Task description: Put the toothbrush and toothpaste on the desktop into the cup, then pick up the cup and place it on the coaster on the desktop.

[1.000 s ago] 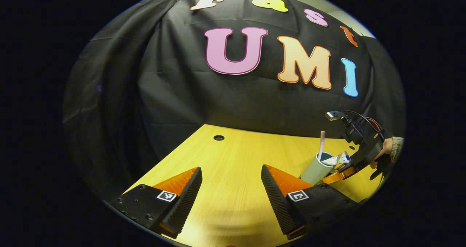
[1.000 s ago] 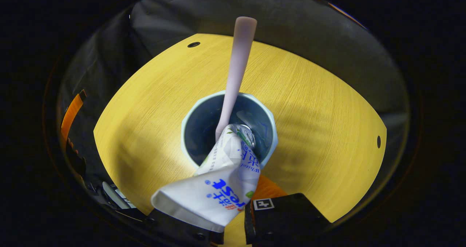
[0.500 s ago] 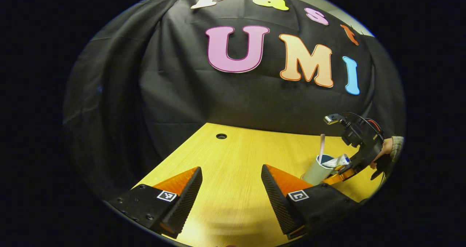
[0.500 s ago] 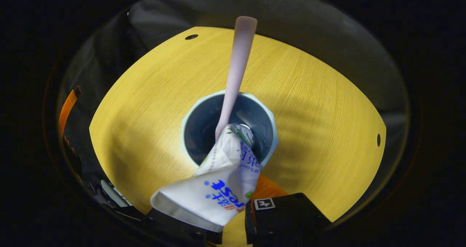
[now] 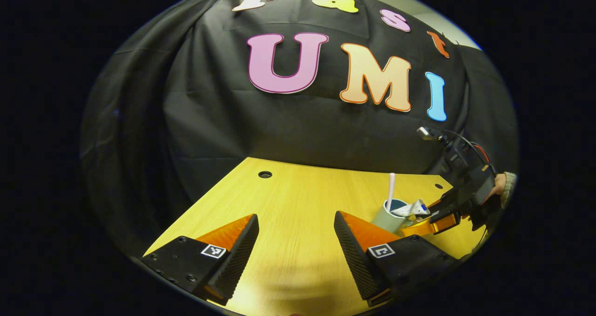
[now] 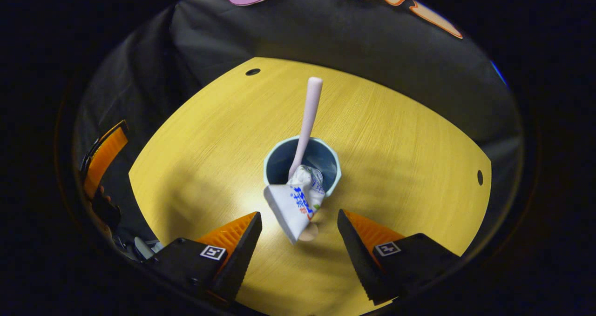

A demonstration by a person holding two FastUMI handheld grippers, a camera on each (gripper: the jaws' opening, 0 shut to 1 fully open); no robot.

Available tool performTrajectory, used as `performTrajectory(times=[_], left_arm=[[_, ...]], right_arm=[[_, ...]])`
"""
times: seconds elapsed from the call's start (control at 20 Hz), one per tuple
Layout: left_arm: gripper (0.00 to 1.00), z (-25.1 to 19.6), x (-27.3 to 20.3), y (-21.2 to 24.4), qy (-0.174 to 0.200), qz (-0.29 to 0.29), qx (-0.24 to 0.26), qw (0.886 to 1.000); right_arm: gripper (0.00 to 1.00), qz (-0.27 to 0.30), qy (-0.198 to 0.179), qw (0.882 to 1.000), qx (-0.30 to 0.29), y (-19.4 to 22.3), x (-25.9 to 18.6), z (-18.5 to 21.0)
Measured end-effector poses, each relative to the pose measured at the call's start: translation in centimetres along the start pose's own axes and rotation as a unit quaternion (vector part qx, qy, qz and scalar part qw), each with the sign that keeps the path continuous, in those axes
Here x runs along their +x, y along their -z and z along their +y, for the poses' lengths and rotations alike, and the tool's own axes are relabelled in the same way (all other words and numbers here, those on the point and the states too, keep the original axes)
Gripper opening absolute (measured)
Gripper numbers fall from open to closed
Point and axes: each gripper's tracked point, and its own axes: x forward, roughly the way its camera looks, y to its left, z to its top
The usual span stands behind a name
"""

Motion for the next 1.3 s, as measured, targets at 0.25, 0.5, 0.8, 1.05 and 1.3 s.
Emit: performTrajectory(times=[0.25,0.5,0.8,1.05,1.3], left_arm=[[0.94,-3.4,0.5,-1.6,0.014,-0.006,0.012,1.0],[0.94,-7.5,0.9,-1.6,0.028,0.008,0.016,0.999],[0.94,-11.8,0.4,-1.5,0.049,0.015,-0.013,0.999],[0.94,-13.7,0.4,-0.3,0.064,0.037,-0.017,0.997],[0.94,-14.5,0.9,-0.8,0.075,0.037,-0.003,0.996]], right_arm=[[0.99,-0.098,0.014,0.993,0.069,0.6,-8.0,-0.8],[0.99,-0.239,0.029,0.961,0.135,0.6,-13.8,-2.4],[0.99,-0.299,0.054,0.933,0.191,3.3,-18.2,-6.6],[0.99,-0.311,0.081,0.921,0.219,5.3,-19.7,-9.3],[0.99,-0.322,0.098,0.914,0.229,5.9,-21.3,-10.2]])
